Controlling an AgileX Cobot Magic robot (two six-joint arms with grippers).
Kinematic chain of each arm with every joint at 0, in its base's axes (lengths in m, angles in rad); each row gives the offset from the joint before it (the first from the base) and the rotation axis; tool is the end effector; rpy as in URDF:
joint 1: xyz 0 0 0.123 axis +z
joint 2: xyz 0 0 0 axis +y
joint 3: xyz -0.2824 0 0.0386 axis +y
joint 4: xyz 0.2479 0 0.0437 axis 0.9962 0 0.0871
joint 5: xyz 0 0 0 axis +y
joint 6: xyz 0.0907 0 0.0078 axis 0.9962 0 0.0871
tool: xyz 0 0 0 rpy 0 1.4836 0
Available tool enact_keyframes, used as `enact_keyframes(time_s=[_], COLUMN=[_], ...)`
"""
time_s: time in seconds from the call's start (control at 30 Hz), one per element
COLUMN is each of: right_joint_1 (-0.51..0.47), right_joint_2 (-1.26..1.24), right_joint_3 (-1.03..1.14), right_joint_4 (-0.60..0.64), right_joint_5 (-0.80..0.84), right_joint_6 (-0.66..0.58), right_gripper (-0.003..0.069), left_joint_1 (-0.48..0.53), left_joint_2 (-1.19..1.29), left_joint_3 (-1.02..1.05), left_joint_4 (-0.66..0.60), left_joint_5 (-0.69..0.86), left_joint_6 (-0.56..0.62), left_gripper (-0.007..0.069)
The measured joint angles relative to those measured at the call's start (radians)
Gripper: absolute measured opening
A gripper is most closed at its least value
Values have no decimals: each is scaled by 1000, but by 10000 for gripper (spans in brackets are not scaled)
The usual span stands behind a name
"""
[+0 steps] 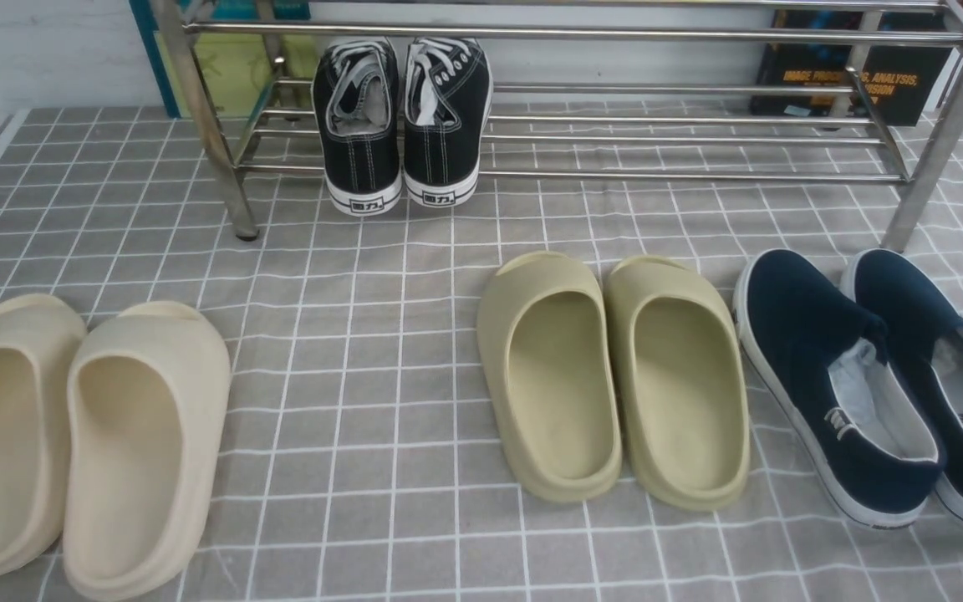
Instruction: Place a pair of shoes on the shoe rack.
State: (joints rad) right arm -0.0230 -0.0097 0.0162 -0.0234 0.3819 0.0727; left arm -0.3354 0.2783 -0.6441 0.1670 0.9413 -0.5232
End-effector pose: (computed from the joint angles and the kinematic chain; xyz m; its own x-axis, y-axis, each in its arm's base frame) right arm 0.0523 -0.0020 0.1738 -0.2945 0.0577 -0.9539 0.0464 0.9979 0.0461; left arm 0.0369 0.0001 0.3253 -0.4866 -0.2624 -0.8333 0.0147 0.9512 -0.3081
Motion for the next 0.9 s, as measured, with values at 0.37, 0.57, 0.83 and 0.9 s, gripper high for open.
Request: enact_keyframes(time_s=[0.37, 0.57, 0.83, 0.9], right_joint_1=[0, 0, 0, 0], right_joint_2=[0, 0, 0, 0], right_joint_3=[0, 0, 0, 0], right_joint_4=[0, 0, 0, 0], right_joint_5=[0, 0, 0, 0], right_joint_6=[0, 0, 0, 0], right_gripper=[239, 239, 239, 239], left_joint_1=[120, 255, 269, 269], left_joint_2=[-114, -241, -289, -289], left_joint_3=[334, 556, 671, 672], left_joint_4=[-75, -202, -167, -167], left_joint_5=[-467, -713, -713, -691], left_joint_6=[106, 272, 307, 307], left_gripper=[-13, -13, -13, -13])
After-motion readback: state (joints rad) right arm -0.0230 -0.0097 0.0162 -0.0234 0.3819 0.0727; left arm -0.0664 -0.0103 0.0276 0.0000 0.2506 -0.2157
